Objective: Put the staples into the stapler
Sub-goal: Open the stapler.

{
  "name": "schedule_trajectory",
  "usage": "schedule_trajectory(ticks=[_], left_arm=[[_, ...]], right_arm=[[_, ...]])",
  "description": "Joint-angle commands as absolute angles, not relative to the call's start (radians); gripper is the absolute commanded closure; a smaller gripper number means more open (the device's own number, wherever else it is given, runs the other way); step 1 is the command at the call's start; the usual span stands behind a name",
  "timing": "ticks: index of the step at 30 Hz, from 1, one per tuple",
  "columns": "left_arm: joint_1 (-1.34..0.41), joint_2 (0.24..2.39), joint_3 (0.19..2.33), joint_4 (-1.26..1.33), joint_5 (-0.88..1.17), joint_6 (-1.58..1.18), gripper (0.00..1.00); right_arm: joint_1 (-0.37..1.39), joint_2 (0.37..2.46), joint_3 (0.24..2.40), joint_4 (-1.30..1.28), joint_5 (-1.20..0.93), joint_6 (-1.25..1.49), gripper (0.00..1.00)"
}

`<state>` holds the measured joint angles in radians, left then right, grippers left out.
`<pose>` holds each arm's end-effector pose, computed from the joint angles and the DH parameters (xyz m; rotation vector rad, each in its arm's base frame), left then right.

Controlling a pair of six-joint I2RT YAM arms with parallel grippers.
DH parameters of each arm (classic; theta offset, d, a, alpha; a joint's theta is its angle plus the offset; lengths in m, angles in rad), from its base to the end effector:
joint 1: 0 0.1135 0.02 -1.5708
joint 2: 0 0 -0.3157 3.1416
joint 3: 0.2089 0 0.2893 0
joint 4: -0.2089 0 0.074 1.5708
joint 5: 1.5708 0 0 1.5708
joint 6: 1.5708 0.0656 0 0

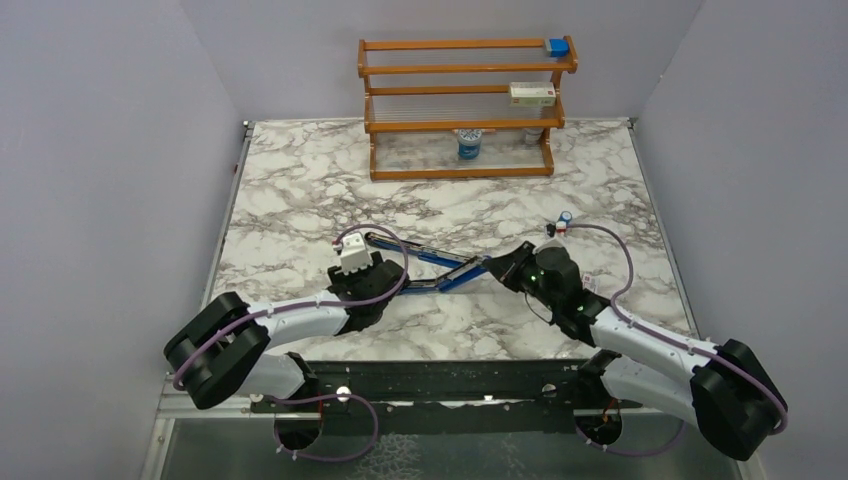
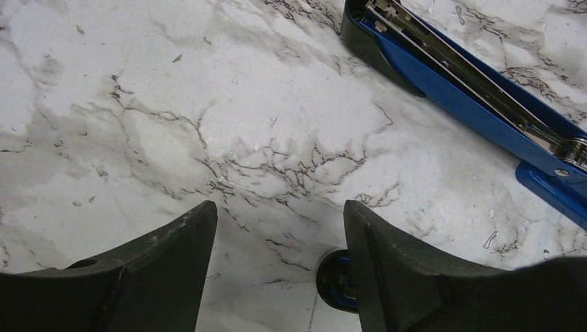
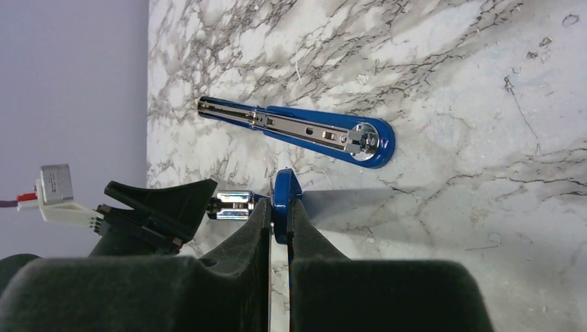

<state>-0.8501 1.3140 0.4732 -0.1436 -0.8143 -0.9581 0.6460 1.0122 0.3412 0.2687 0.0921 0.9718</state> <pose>0.1936 -0.1482 0.1488 -0.3977 2.1435 0.0636 0.1951 0.1396 0.1977 0.4037 2.0618 0.9379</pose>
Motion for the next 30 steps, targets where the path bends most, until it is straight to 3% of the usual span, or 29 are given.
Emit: schedule_trajectory(ticks=[1,4,11,18,23,25,30], left_arm=[[-0.857,1.334,0.456,-0.096,-0.795,-0.989,0.28],[-0.856,1.341,0.456,-0.084,-0.803,-0.978,0.24],[-0.857,1.303,0.492,-0.027,-0.837,-0.837,0.01],[-0.845,1.185,0.503,0.153,-0.783,-0.530,0.01],[-0.841,1.127,0.489,0.391,-0.424,-0.168,0.01],[-0.839,1.124,0.514,0.389,-0.221,0.002,0.01],[-0.837,1.081,0.578,0.204,0.190,0.379,0.14]], right_arm=[[0.651,1.047,0.258,0.249,0.121,1.066,0.99],[0.650,1.055,0.211,0.277,0.141,1.108,0.99],[0.650,1.079,0.141,0.345,0.148,1.162,0.99],[0.650,1.099,0.128,0.382,0.143,1.152,0.99],[0.650,1.104,0.121,0.409,0.130,1.139,0.99],[0.650,1.108,0.128,0.415,0.119,1.117,0.99],[0.650,1.115,0.148,0.429,0.089,1.053,0.99]])
